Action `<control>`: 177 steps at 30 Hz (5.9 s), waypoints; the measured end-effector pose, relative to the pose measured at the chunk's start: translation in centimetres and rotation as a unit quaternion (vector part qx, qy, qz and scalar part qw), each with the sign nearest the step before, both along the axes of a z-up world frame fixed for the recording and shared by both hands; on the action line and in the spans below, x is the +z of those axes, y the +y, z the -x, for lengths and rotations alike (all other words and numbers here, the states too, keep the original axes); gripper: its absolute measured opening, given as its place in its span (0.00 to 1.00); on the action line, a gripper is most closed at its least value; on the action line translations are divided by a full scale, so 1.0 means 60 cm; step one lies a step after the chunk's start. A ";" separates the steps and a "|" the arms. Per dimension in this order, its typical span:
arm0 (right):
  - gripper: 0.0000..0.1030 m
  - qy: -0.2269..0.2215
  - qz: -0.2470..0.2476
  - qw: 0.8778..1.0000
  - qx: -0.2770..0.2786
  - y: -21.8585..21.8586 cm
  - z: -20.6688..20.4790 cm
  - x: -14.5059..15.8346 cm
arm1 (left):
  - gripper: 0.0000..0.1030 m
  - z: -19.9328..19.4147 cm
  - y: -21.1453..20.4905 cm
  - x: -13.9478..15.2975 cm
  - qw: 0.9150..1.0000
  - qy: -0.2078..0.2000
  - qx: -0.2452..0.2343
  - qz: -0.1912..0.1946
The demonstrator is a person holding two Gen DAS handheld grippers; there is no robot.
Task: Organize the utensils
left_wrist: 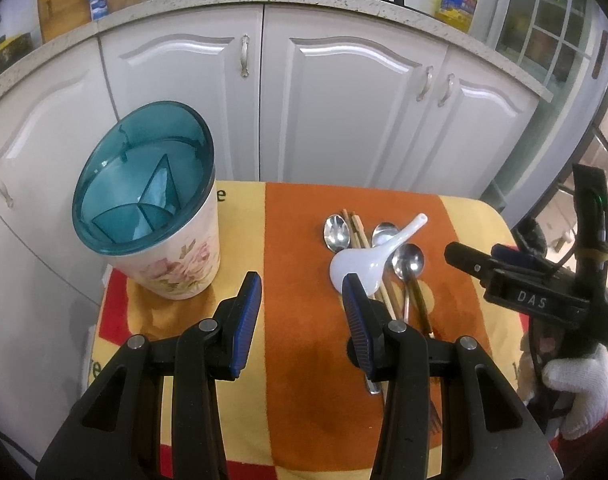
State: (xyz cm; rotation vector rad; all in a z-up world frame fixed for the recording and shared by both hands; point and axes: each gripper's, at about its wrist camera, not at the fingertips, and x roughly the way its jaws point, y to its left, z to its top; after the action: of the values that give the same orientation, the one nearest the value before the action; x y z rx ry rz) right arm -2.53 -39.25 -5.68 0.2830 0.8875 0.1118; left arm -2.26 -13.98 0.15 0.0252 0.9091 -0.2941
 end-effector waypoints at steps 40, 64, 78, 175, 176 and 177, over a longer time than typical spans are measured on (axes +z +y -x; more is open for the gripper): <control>0.07 -0.035 -0.230 0.971 0.060 -0.041 -0.071 -0.023 | 0.40 -0.025 0.007 -0.028 0.999 0.039 -0.002 0.019; 0.07 -0.057 -0.237 0.968 0.054 -0.164 0.025 0.028 | 0.39 -0.179 -0.104 -0.139 0.995 0.088 -0.036 -0.001; 0.07 -0.058 -0.247 0.965 0.062 -0.152 0.014 0.025 | 0.05 -0.198 -0.117 -0.157 0.992 0.095 -0.077 0.011; 0.56 -0.104 0.010 0.986 0.132 0.151 0.022 0.166 | 0.44 -0.023 0.101 0.112 0.992 -0.113 0.059 0.015; 0.56 -0.103 0.011 0.986 0.128 0.144 0.026 0.165 | 0.44 -0.020 0.093 0.110 0.992 -0.112 0.054 0.015; 0.56 -0.103 0.012 0.987 0.122 0.132 0.032 0.165 | 0.44 -0.016 0.084 0.108 0.992 -0.111 0.050 0.014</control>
State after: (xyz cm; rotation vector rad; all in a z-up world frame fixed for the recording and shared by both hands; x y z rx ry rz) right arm -4.47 -31.32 4.21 0.1360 0.7147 0.3501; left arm -1.28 -8.92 6.66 -0.0134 0.6826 -0.2070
